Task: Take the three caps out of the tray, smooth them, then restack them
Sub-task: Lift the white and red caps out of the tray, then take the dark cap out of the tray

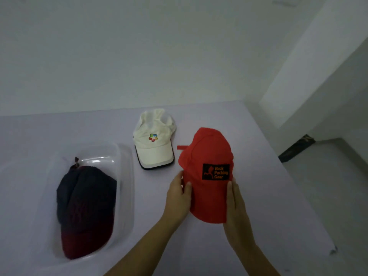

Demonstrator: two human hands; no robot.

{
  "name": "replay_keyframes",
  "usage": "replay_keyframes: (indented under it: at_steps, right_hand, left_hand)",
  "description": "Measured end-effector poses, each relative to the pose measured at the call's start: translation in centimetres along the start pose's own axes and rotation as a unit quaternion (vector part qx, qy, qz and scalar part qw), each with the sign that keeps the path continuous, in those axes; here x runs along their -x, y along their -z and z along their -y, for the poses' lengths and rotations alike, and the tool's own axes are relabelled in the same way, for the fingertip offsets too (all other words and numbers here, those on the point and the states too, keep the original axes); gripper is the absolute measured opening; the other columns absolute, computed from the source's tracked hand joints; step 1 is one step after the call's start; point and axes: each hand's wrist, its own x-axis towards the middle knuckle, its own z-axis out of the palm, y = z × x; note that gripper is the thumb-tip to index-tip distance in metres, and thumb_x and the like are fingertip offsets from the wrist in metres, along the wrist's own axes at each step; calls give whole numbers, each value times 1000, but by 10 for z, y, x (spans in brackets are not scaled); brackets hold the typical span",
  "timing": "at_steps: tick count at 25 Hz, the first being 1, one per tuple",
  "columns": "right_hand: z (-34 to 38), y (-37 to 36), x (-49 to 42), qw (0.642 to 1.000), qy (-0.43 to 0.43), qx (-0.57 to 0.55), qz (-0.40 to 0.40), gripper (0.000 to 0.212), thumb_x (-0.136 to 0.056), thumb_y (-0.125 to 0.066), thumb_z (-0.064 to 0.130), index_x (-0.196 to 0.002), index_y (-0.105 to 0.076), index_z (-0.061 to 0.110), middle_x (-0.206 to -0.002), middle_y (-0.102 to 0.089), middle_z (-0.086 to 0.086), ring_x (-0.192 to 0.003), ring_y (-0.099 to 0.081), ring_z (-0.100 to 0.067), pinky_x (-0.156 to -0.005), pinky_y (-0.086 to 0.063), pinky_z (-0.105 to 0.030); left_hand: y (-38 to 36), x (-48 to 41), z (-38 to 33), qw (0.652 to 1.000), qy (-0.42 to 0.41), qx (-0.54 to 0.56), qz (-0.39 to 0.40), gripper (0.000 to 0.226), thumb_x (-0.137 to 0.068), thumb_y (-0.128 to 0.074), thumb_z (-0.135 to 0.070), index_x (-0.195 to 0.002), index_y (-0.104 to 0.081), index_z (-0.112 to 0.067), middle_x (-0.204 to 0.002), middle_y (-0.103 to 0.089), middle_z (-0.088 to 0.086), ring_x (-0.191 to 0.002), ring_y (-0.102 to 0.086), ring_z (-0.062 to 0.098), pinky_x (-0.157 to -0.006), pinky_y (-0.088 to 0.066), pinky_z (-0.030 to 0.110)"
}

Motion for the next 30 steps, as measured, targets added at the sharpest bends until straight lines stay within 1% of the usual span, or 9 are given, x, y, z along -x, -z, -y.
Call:
replay_keyframes:
  at_steps: [2,4,8,11,13,17,22,27,30]
  right_hand:
    - [-29,-3,10,998,-28,-2,50,95,-86,-61,13,-148,10,26,-158,11,9,-138,-30,-29,-96,-36,-33]
    - [-56,-9,16,995,-28,8,93,112,-74,-74,3,-148,8,26,-157,-8,-3,-132,-40,-32,-95,-35,-28]
    - [-92,-9,14,978,-43,25,200,62,-99,-32,36,-138,12,55,-154,-14,-2,-143,-21,-25,-116,-23,-43]
    - [-104,-2,11,976,-32,9,215,114,-79,-50,-8,-133,32,49,-155,2,-11,-144,-8,-29,-114,-23,-38]
    - [-92,5,9,974,-28,12,223,123,-71,-54,-14,-134,35,43,-154,13,-12,-144,1,-29,-113,-25,-41]
    - [-20,1,-3,982,24,15,187,110,-63,-60,-4,-148,6,20,-158,2,-3,-144,-10,-22,-112,-25,-38]
    - [119,-51,-34,972,119,-63,193,69,-84,-48,5,-146,-21,17,-154,-21,-3,-141,-11,-10,-115,-19,-39]
    - [237,-115,-48,934,171,-111,294,65,-90,-44,11,-148,-13,14,-158,-7,-7,-145,-14,-20,-115,-19,-26]
    - [263,-148,-55,915,34,-125,383,76,-94,-47,20,-149,6,16,-157,13,-12,-146,-4,-26,-117,-21,-35]
  left_hand:
    - [-35,-5,18,999,35,-14,11,39,-97,-41,-14,-135,-43,-10,-119,-57,0,-108,-57,22,-93,-45,32]
    - [-57,-10,33,997,62,-34,5,38,-96,-41,-11,-134,-44,-8,-120,-59,4,-109,-56,23,-92,-44,31]
    - [-88,-14,54,991,103,-89,2,34,-94,-44,-10,-127,-50,-6,-118,-58,17,-110,-54,29,-91,-41,30]
    - [-83,-8,48,988,81,-131,8,33,-93,-45,-7,-125,-50,2,-116,-54,19,-113,-51,33,-87,-37,24]
    - [-66,-2,38,989,40,-141,4,44,-95,-44,-9,-138,-39,1,-133,-49,17,-124,-47,28,-102,-36,27]
    - [4,13,16,985,-53,-151,-65,47,-95,-46,-13,-141,-36,-8,-142,-46,9,-128,-46,22,-109,-36,32]
    - [128,29,15,974,-51,-129,-181,46,-95,-46,-13,-140,-38,-9,-140,-49,7,-125,-47,15,-109,-35,30]
    - [243,35,71,966,80,-134,-208,43,-97,-39,-15,-139,-39,-6,-139,-49,10,-123,-50,24,-104,-37,30]
    - [260,35,99,974,148,-98,-142,37,-97,-36,-17,-133,-40,-7,-128,-56,14,-101,-55,21,-85,-43,29]
